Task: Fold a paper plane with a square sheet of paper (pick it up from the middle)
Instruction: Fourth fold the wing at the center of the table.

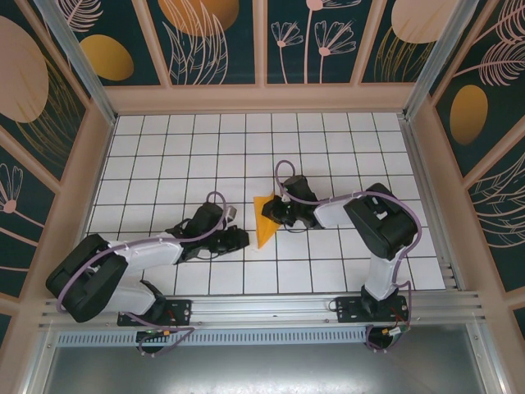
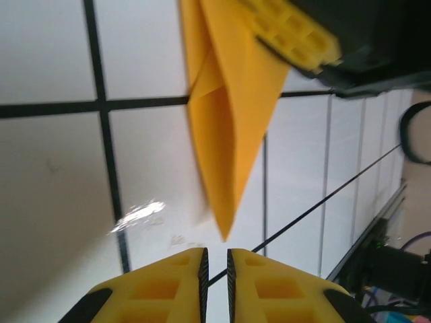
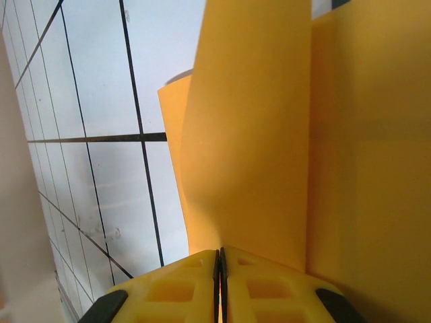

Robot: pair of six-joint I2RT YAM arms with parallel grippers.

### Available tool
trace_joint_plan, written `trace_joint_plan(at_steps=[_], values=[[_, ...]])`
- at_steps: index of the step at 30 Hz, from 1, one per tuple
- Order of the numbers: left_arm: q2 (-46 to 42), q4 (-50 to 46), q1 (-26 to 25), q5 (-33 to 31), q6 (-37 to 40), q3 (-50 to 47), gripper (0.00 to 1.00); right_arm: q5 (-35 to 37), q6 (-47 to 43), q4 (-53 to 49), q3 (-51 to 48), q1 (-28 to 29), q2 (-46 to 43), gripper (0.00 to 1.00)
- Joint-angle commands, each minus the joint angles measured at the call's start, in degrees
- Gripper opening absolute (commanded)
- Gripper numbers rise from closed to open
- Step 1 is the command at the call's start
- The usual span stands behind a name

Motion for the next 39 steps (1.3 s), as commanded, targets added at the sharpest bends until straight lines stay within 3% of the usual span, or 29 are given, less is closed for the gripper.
trace_joint_plan(at_steps=[1,8,12,20,28,34,39], values=[[0.74,8.50,-0.16,-0.41,-4.38,2.43,0.20,3.35,2.11,-5.05,-3.07,1.54,1.51,0.13],[10.22,16.70,-0.11,2.84,-6.40,7.87,0.19,3.53,1.74,-5.40,-3.08,1.62,1.55,0.14],[14.26,20.34,-0.16,3.96,-8.89,6.24,0.16,3.53,1.69,-5.50,-3.10,1.60,1.77,0.14],[18.26,23.72,-0.18,5.47,-9.10,5.22,0.19,3.27,1.28,-5.74,-2.73,1.60,1.99,0.13],[20.08,19.97,-0.24,6.31,-7.25,5.05,0.21,3.49,0.95,-6.33,-3.07,1.59,1.92,0.14],[23.73,18.06,-1.44,10.41,-5.61,4.16,0.21,3.62,0.68,-6.97,-2.64,1.59,2.32,0.14],[21.96,15.73,-1.99,9.39,-5.27,1.10,0.19,3.81,0.66,-7.12,-2.73,1.59,2.40,0.14]])
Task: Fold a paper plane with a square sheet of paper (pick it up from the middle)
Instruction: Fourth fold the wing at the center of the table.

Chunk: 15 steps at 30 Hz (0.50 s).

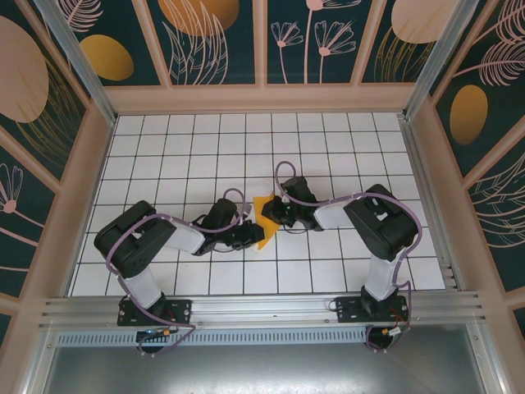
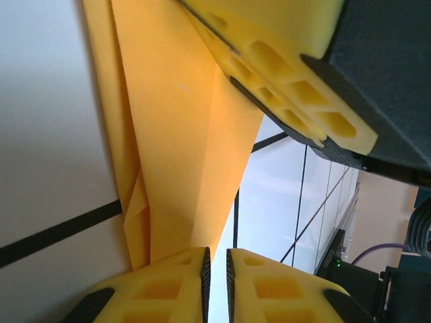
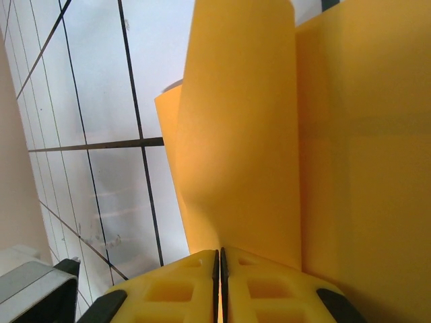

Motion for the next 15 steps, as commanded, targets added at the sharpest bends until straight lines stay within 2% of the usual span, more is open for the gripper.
trace_joint_plan(at_steps=[1,7,9,15], values=[[-0.63,-6.68,-1.28,1.55,1.33,-3.72,0.19,2.24,-0.45,-7.98,-2.15,1.05,2.77,0.14],[-4.67,-11.43,-1.38,0.50,2.86,-5.28,0.18,2.14,-0.54,-8.36,-1.56,1.05,3.58,0.14],[-6.59,-12.70,-1.54,0.32,3.30,-5.96,0.15,2.02,-0.45,-8.47,-1.54,1.00,3.58,0.14],[-18.95,-22.48,-1.46,-6.71,5.43,-2.52,0.19,2.38,-0.10,-8.43,-2.07,1.09,2.90,0.14]])
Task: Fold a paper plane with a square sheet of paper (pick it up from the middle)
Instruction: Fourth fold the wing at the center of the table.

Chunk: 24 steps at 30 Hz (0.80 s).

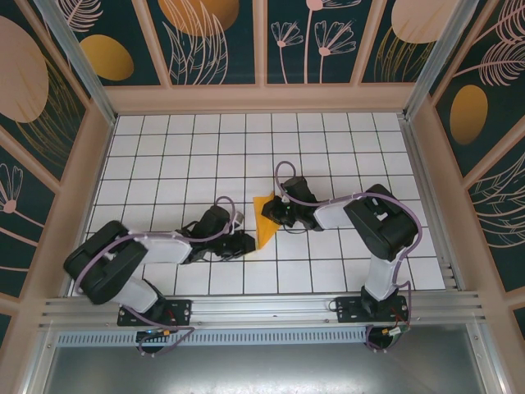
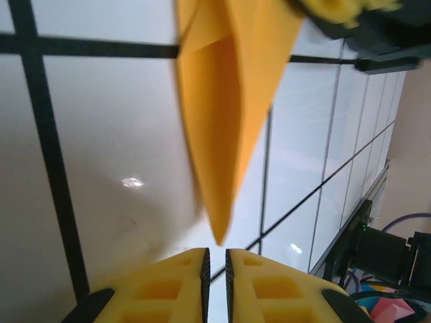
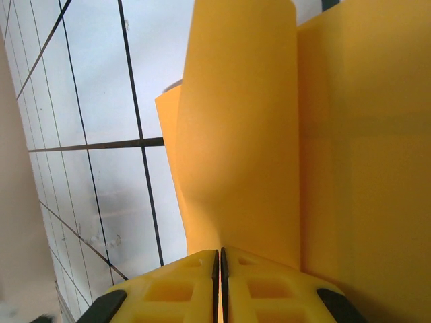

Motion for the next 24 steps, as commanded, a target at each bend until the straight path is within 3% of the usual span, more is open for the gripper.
trace_joint_plan(at_steps=[1,4,11,24], values=[[-4.35,-7.18,-0.23,-4.23,2.20,2.76,0.19,2.26,-0.09,-8.28,-2.20,1.08,2.90,0.14],[-3.89,-2.67,-0.22,-3.43,0.91,3.66,0.21,2.34,-0.10,-8.24,-2.38,1.12,2.82,0.14],[6.16,7.68,-0.17,2.07,-0.87,8.74,0.23,2.18,-0.32,-8.50,-2.09,1.11,3.07,0.14],[13.55,2.47,-0.33,4.86,1.93,4.10,0.21,2.35,-0.44,-9.65,-1.44,1.03,3.99,0.14]])
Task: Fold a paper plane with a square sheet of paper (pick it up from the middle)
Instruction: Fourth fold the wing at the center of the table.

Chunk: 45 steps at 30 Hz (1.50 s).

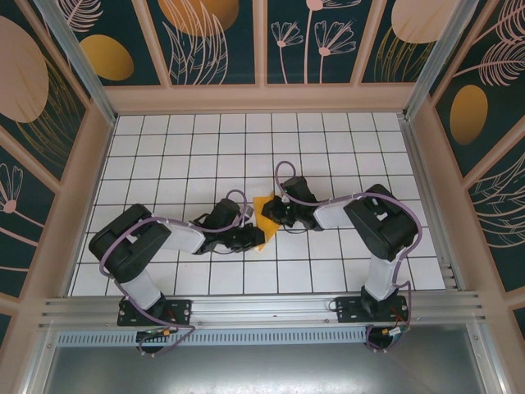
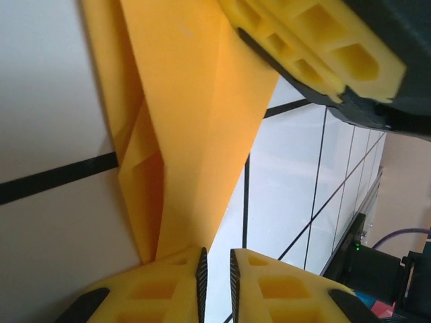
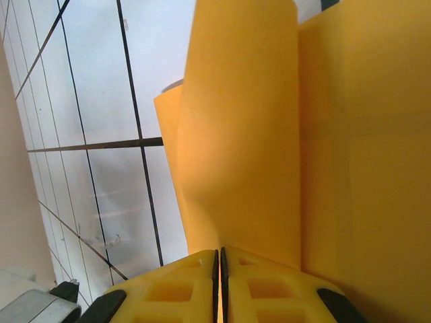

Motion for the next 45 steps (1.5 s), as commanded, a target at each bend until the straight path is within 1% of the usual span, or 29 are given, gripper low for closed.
trace_joint_plan(at_steps=[1,8,12,14,16,18,20,21,23,24,26,27,29,31,32,35,37,45], values=[[0.72,-4.68,-0.35,2.24,2.24,-2.89,0.21,2.38,-0.38,-9.25,-1.60,1.05,4.03,0.14],[-1.27,-6.25,-0.79,4.49,3.68,-5.48,0.21,2.90,-0.14,-9.97,-1.82,1.05,4.01,0.14],[-3.34,-11.08,-1.21,5.16,6.66,-5.28,0.21,2.90,-0.08,-10.28,-1.53,1.05,4.20,0.14],[-4.18,-15.49,-1.18,4.12,8.87,-4.53,0.20,2.99,-0.02,-10.45,-1.51,1.08,4.31,0.14],[-5.36,-19.74,-1.14,2.18,10.55,-3.76,0.19,2.99,-0.03,-10.55,-1.51,1.07,4.33,0.14],[-7.12,-21.47,-1.15,0.81,10.63,-3.39,0.18,2.90,0.18,-10.55,-1.51,1.12,4.23,0.14],[-10.85,-22.08,-1.14,-1.70,9.91,-3.38,0.17,3.36,1.49,-10.70,-1.91,1.14,3.90,0.14],[-12.84,-22.74,-1.18,-3.59,9.63,-3.27,0.17,3.87,3.10,-10.33,-2.53,1.29,3.46,0.14],[-16.66,-24.73,-1.13,-9.63,8.09,-2.68,0.16,4.92,6.74,-8.77,-4.30,1.68,2.21,0.14],[-18.09,-24.77,-0.98,-11.72,6.81,-2.68,0.14,5.46,9.07,-7.15,-5.45,2.19,1.62,0.14],[-20.73,-24.49,-0.86,-15.63,4.40,-2.58,0.15,6.85,12.89,-5.24,-6.67,3.40,0.51,0.14],[-21.97,-22.93,-0.71,-16.47,3.28,-2.78,0.16,7.55,14.22,-4.49,-6.87,4.15,0.09,0.15],[-23.14,-17.83,-0.78,-15.35,1.06,-3.41,0.19,9.42,16.75,-4.82,-6.53,5.79,-0.38,0.15],[-22.72,-12.07,-0.73,-12.71,-0.25,-3.09,0.20,10.91,18.43,-4.55,-6.23,7.34,-0.54,0.15],[-21.96,-10.83,-0.73,-12.27,-0.32,-2.24,0.21,11.60,18.82,-4.96,-5.88,7.82,-0.58,0.14],[-18.31,-10.88,-0.78,-12.09,0.21,1.30,0.20,11.77,18.86,-5.19,-5.39,8.17,-0.04,0.15],[-15.75,-11.29,-0.77,-13.58,-0.38,2.39,0.20,11.89,18.62,-5.12,-5.48,8.08,-0.11,0.14],[-7.79,-6.98,-0.78,-13.34,-1.97,1.13,0.19,10.57,16.67,-5.01,-4.29,7.90,0.32,0.15]])
